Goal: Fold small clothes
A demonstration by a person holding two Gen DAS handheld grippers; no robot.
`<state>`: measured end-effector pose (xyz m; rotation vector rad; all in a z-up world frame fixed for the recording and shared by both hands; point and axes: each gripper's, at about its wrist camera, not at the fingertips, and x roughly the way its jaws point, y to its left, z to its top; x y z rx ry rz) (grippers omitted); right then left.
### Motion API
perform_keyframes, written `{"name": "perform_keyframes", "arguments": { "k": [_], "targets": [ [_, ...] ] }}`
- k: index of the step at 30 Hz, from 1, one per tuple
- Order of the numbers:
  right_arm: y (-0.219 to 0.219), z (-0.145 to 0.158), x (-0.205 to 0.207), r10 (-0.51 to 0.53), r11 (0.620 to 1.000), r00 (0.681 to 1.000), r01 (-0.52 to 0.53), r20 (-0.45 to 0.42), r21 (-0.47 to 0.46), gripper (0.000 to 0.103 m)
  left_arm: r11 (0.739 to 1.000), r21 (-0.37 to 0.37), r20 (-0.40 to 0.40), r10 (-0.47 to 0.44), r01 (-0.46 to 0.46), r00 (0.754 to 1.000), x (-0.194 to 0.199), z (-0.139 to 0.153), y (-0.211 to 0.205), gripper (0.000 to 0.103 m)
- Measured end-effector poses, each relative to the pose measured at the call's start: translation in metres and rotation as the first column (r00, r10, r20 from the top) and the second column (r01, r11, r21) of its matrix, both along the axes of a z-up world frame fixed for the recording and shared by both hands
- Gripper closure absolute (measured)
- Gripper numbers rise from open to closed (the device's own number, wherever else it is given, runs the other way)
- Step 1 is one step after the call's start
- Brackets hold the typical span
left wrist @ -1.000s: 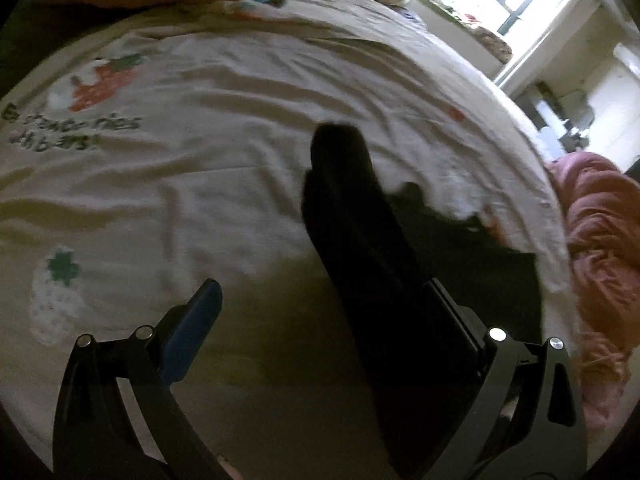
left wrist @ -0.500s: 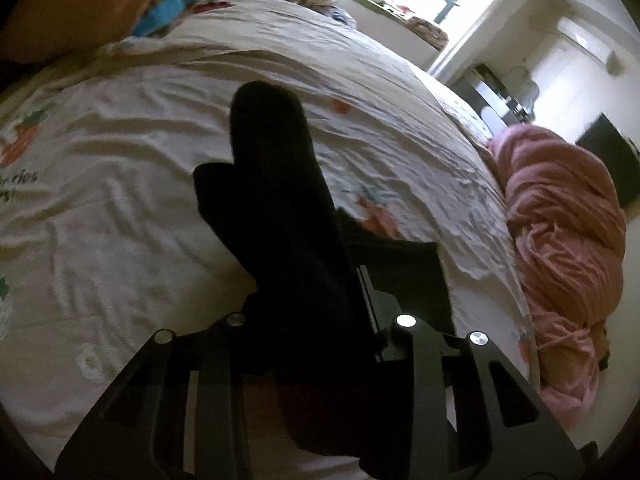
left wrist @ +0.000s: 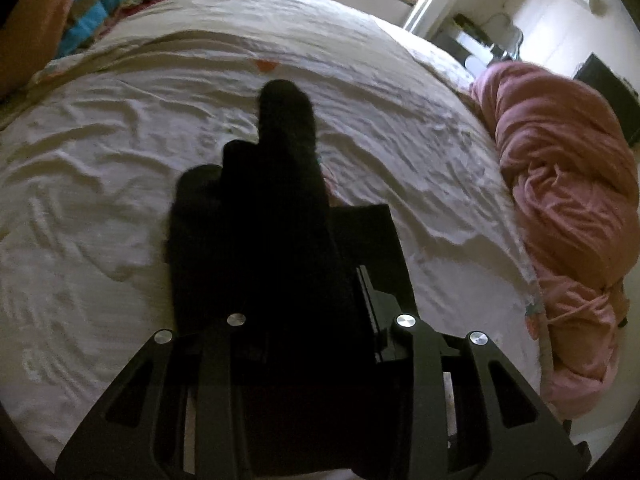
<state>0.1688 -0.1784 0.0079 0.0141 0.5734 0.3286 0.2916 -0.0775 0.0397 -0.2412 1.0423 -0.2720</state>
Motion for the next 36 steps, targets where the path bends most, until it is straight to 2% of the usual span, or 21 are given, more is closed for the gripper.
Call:
{"name": "perform_keyframes", "arguments": {
  "k": [2,3,4,6,7,9,11,14,17,18,19,22,24,25,26,27,28,30,32,34,36],
  "targets": [
    [-0.013,-0.011,0.007,-0.003,0.998,0.997,0.008,-0.077,0.062,0.095,1.0,0.01,-0.019,-0.009,0.009,1.0,0.003,-0.009,-0.01,0.074],
    [-0.02,-0.017,0.011,-0.006,0.996,0.993,0.016,-0.114,0.09,0.095,1.0,0.012,-0.031,-0.017,0.017,0.999,0.005,-0.015,-0.018,0.068],
    [-0.027,-0.023,0.014,-0.004,0.992,0.988,0.023,-0.154,0.122,0.095,0.999,0.006,-0.043,-0.031,0.031,0.999,0.007,-0.02,-0.022,0.054],
    [-0.049,-0.042,0.023,0.013,0.965,0.965,0.057,-0.263,0.256,0.094,0.998,-0.006,-0.061,-0.06,0.059,0.996,0.009,-0.027,-0.029,0.037],
    [-0.057,-0.05,0.025,0.025,0.945,0.952,0.076,-0.305,0.317,0.093,0.998,-0.017,-0.058,-0.069,0.068,0.996,0.009,-0.029,-0.03,0.034],
    [-0.075,-0.067,0.028,0.048,0.9,0.926,0.122,-0.374,0.418,0.09,0.998,-0.032,-0.049,-0.057,0.055,0.997,0.008,-0.027,-0.023,0.033],
    [-0.087,-0.078,0.028,0.067,0.862,0.91,0.155,-0.41,0.483,0.082,0.999,-0.039,-0.035,-0.034,0.033,0.999,0.006,-0.024,-0.013,0.033],
    [-0.096,-0.084,0.027,0.102,0.815,0.893,0.177,-0.437,0.551,0.075,1.0,0.015,0.01,0.022,-0.022,1.0,-0.006,-0.021,0.008,0.033],
    [-0.093,-0.075,0.028,0.143,0.809,0.891,0.145,-0.43,0.569,0.055,0.995,0.079,0.043,0.053,-0.056,0.998,-0.021,-0.026,0.024,0.033],
    [-0.092,-0.071,0.031,0.156,0.803,0.891,0.137,-0.427,0.58,0.039,0.993,0.102,0.045,0.058,-0.062,0.997,-0.026,-0.03,0.029,0.033],
    [-0.091,-0.068,0.033,0.163,0.802,0.889,0.133,-0.429,0.582,0.032,0.99,0.127,0.049,0.06,-0.066,0.997,-0.03,-0.036,0.033,0.033],
    [-0.086,-0.054,0.053,0.145,0.824,0.898,0.124,-0.416,0.553,0.03,0.986,0.155,0.047,0.05,-0.057,0.998,-0.041,-0.048,0.034,0.033],
    [-0.08,-0.05,0.075,0.129,0.852,0.892,0.125,-0.434,0.509,0.03,0.986,0.156,0.046,0.044,-0.051,0.998,-0.046,-0.054,0.033,0.033],
    [-0.08,-0.051,0.081,0.128,0.86,0.888,0.123,-0.442,0.495,0.036,0.986,0.154,0.055,0.047,-0.055,0.997,-0.049,-0.055,0.032,0.033],
    [-0.074,-0.054,0.093,0.115,0.885,0.878,0.121,-0.464,0.449,0.047,0.987,0.152,0.055,0.05,-0.058,0.997,-0.05,-0.056,0.033,0.033],
    [-0.072,-0.055,0.098,0.113,0.896,0.878,0.112,-0.465,0.43,0.079,0.988,0.142,0.054,0.052,-0.059,0.997,-0.051,-0.057,0.033,0.033],
    [-0.071,-0.055,0.102,0.121,0.903,0.882,0.093,-0.456,0.419,0.084,0.99,0.129,0.053,0.05,-0.057,0.997,-0.052,-0.057,0.033,0.033],
    [-0.077,-0.047,0.093,0.124,0.92,0.904,0.05,-0.41,0.39,0.087,0.991,0.127,0.061,0.033,-0.04,0.998,-0.056,-0.053,0.029,0.033],
    [-0.08,-0.039,0.081,0.1,0.946,0.929,0.022,-0.356,0.323,0.087,0.991,0.128,0.069,0.012,-0.021,0.998,-0.059,-0.05,0.023,0.033],
    [-0.081,-0.042,0.083,0.066,0.967,0.933,0.028,-0.354,0.255,0.086,0.992,0.123,0.061,-0.005,-0.003,0.998,-0.062,-0.053,0.018,0.033],
    [-0.08,-0.054,0.091,0.053,0.972,0.925,0.039,-0.377,0.232,0.084,0.991,0.133,0.063,-0.008,0.0,0.998,-0.064,-0.056,0.016,0.032]
  ]
}}
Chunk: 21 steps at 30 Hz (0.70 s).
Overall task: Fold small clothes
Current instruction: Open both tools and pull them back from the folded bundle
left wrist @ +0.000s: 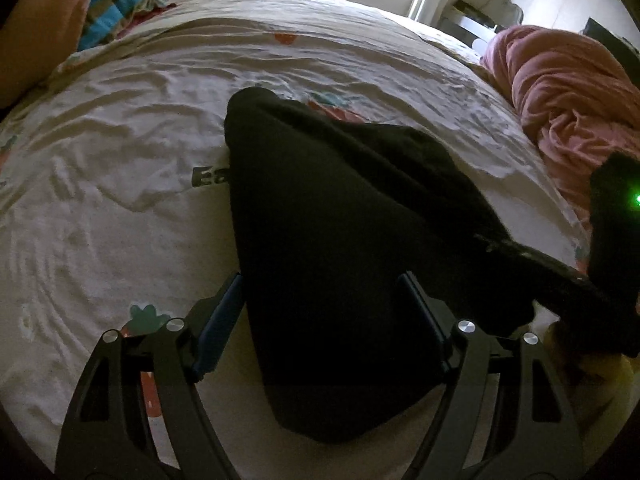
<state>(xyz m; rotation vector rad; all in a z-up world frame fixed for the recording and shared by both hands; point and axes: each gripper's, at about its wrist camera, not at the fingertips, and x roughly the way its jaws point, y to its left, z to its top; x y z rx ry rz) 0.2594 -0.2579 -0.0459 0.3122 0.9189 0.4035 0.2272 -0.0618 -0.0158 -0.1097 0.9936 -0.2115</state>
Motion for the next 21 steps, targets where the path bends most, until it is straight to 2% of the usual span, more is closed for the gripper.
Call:
{"name": "perform_keyframes", "arguments": {
  "k": [3,6,8,11,13,14,16,21],
  "targets": [
    [-0.003,0.0,-0.002,-0.044,0.999,0.999,0.044,0.003,-0.025,0.072,1.0,-0.029,-0.006,0.007,-0.007,1.0,-0.005,-0.001,0.002,0.032],
    [-0.008,0.013,-0.018,-0.084,0.994,0.996,0.086,0.042,-0.061,0.069,1.0,-0.002,0.016,0.0,0.0,1.0,-0.011,0.006,0.002,0.032],
    [-0.008,0.026,-0.032,-0.109,0.986,0.989,0.12,0.098,-0.112,0.067,1.0,0.001,0.03,-0.005,0.005,1.0,-0.016,0.01,0.003,0.032],
    [-0.008,0.044,-0.051,-0.123,0.975,0.976,0.153,0.181,-0.161,0.049,1.0,0.006,0.057,-0.014,0.014,0.998,-0.024,0.019,0.002,0.031],
    [-0.01,0.057,-0.067,-0.13,0.969,0.965,0.173,0.229,-0.175,0.035,1.0,0.005,0.079,-0.015,0.015,0.997,-0.031,0.026,0.002,0.025],
    [-0.009,0.061,-0.072,-0.127,0.969,0.96,0.174,0.248,-0.177,0.032,1.0,0.0,0.088,-0.014,0.014,0.996,-0.034,0.029,0.002,0.025],
    [-0.01,0.071,-0.087,-0.131,0.963,0.95,0.19,0.285,-0.192,0.015,1.0,-0.014,0.107,-0.014,0.015,0.994,-0.043,0.036,0.004,0.02],
    [-0.015,0.091,-0.115,-0.143,0.966,0.933,0.205,0.329,-0.161,0.007,1.0,-0.015,0.161,-0.023,0.026,0.987,-0.067,0.055,0.007,0.01]
  ]
}}
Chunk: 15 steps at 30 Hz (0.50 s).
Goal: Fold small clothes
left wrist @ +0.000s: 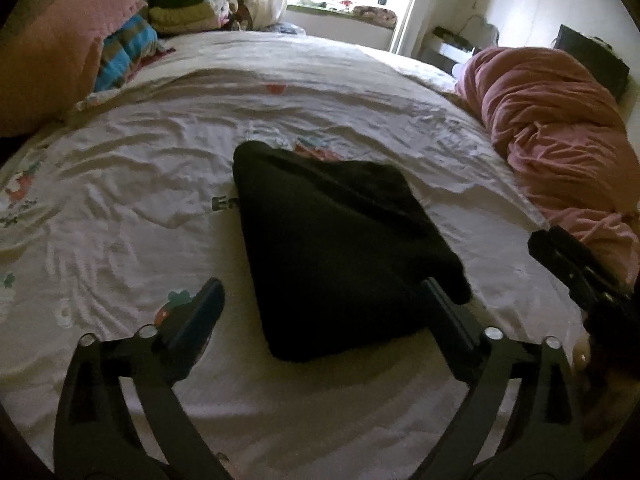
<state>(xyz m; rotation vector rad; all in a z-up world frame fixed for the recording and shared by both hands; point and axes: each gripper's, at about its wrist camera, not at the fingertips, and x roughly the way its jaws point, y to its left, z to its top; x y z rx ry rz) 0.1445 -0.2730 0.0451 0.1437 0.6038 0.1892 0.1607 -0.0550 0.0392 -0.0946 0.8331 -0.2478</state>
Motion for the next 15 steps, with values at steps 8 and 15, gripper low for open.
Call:
{"name": "perform_keyframes", "arguments": {
  "k": [8,15],
  "targets": [
    [0.01,0.009,-0.042,0.013,0.998,0.999,-0.011,0.032,-0.064,0.005,1.0,0.015,0.064,0.007,-0.008,0.998,-0.045,0.012,0.009,0.01],
    [0.029,0.002,-0.073,0.04,0.993,0.998,-0.035,0.044,-0.115,0.005,0.999,-0.005,0.083,0.042,-0.041,0.996,-0.076,0.006,0.027,0.01]
  ]
}}
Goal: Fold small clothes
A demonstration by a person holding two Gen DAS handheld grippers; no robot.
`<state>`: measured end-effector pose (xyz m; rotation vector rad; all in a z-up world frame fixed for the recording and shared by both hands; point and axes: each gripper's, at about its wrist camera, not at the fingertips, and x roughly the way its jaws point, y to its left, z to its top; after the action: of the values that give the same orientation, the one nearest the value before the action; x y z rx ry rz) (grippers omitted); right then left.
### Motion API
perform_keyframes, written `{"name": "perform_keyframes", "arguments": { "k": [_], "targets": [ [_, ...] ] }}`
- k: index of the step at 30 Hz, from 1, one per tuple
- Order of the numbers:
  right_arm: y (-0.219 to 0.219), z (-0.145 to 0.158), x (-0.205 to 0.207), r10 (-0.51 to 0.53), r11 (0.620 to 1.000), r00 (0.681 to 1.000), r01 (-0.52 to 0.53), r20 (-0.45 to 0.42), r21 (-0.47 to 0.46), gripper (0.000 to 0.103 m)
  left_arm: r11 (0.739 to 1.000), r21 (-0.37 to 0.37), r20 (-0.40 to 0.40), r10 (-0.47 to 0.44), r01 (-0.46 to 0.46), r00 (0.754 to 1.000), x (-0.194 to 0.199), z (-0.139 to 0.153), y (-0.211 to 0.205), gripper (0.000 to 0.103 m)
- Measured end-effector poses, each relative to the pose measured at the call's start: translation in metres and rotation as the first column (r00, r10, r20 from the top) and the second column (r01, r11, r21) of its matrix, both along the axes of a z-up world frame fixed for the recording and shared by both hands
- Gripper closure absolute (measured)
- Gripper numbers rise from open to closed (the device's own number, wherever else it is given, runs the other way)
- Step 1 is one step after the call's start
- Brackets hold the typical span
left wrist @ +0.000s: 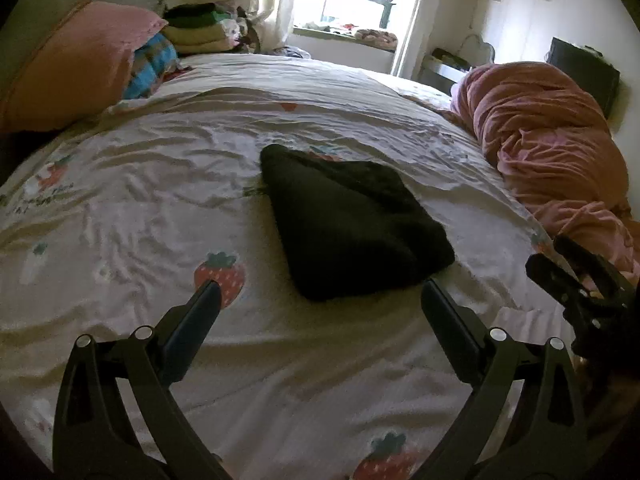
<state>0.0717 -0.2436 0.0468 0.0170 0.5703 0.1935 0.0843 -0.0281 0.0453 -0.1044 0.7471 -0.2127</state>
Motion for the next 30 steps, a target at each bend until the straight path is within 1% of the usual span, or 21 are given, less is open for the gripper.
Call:
{"name": "perform_keyframes", "arguments": {
  "k": [4,7,10,12,17,20,26,30],
  "targets": [
    [0.01,-0.008,-0.012,0.01,1.0,1.0,-0.01,-0.011,0.0,0.005,1.0,-0.001,0.011,0.02,-0.02,1.0,-0.016,-0.006,0.014,0.01],
    [0.018,-0.014,-0.022,0.004,1.0,1.0,-0.003,0.019,-0.023,0.005,0.999,-0.001,0.012,0.038,-0.037,0.999,-0.025,-0.013,0.024,0.01],
    [0.021,-0.021,-0.028,-0.013,0.999,1.0,0.014,0.023,-0.029,0.005,0.999,0.003,0.001,0.045,-0.045,0.999,-0.033,-0.022,0.033,0.01],
    [0.023,-0.03,-0.032,-0.03,0.999,1.0,0.03,0.0,-0.021,0.005,0.999,0.0,-0.001,0.051,-0.051,0.999,-0.037,-0.028,0.038,0.01],
    [0.025,-0.052,-0.035,-0.074,0.997,0.994,0.071,-0.076,-0.041,0.005,0.999,-0.006,-0.031,0.049,-0.049,0.998,-0.046,-0.045,0.045,0.01],
    [0.027,-0.062,-0.035,-0.091,0.995,0.99,0.087,-0.106,-0.049,0.005,0.999,-0.012,-0.048,0.038,-0.039,0.998,-0.048,-0.051,0.046,0.009],
    [0.027,-0.067,-0.036,-0.1,0.994,0.987,0.094,-0.124,-0.052,0.005,0.999,-0.008,-0.049,0.044,-0.045,0.998,-0.049,-0.052,0.045,0.01],
    [0.028,-0.068,-0.037,-0.099,0.994,0.988,0.093,-0.117,-0.062,0.005,0.998,0.008,-0.052,0.056,-0.055,0.997,-0.05,-0.054,0.045,0.01]
  ]
}}
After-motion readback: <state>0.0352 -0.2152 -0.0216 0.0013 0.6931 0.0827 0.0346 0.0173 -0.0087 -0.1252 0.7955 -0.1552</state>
